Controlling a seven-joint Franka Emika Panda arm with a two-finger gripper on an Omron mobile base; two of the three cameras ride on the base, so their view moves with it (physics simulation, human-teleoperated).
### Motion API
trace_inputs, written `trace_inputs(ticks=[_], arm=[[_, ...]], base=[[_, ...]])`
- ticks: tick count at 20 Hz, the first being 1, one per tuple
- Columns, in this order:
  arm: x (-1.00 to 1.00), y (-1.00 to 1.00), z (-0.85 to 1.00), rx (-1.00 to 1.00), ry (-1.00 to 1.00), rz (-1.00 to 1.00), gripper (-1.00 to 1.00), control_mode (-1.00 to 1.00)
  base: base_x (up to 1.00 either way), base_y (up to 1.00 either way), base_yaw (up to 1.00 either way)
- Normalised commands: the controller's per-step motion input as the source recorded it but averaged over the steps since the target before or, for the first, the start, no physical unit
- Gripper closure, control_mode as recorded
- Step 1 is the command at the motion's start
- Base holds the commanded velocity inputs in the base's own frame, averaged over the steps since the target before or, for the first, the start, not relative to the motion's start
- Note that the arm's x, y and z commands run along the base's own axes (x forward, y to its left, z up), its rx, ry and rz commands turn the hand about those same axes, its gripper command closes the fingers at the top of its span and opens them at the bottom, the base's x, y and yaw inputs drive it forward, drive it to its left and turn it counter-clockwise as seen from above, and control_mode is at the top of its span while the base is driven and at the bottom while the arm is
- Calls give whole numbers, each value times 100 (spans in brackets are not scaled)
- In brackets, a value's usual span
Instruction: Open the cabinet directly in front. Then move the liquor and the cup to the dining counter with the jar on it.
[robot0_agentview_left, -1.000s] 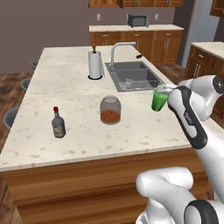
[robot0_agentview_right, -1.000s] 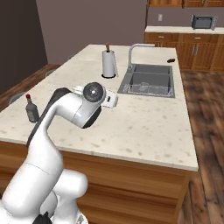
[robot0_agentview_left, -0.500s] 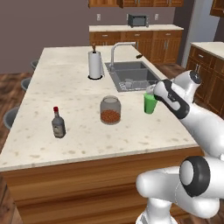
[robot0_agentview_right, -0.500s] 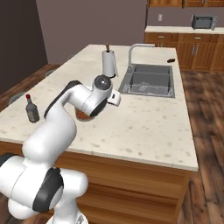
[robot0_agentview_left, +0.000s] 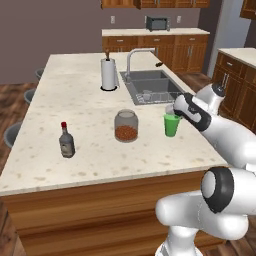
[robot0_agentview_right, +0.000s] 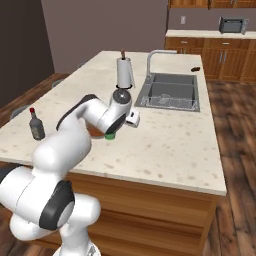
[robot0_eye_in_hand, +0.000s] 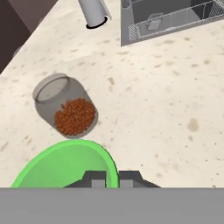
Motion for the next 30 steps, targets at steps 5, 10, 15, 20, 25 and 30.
trace_inputs(ticks=[5,10,15,20,25,30], arm=[[33,0,-45,0,10,0,100,-100],[43,0,-28,0,2,0,100,-100],[37,0,-18,0,-1,0,100,-100],[10,0,-17,0,-12,0,100,-100],[0,0,-11,0,-9,0,100,-100],[1,2,0,0,0,0,100,-100]], base=[[0,0,0],[0,0,0],[0,0,0],[0,0,0],[0,0,0],[0,0,0]])
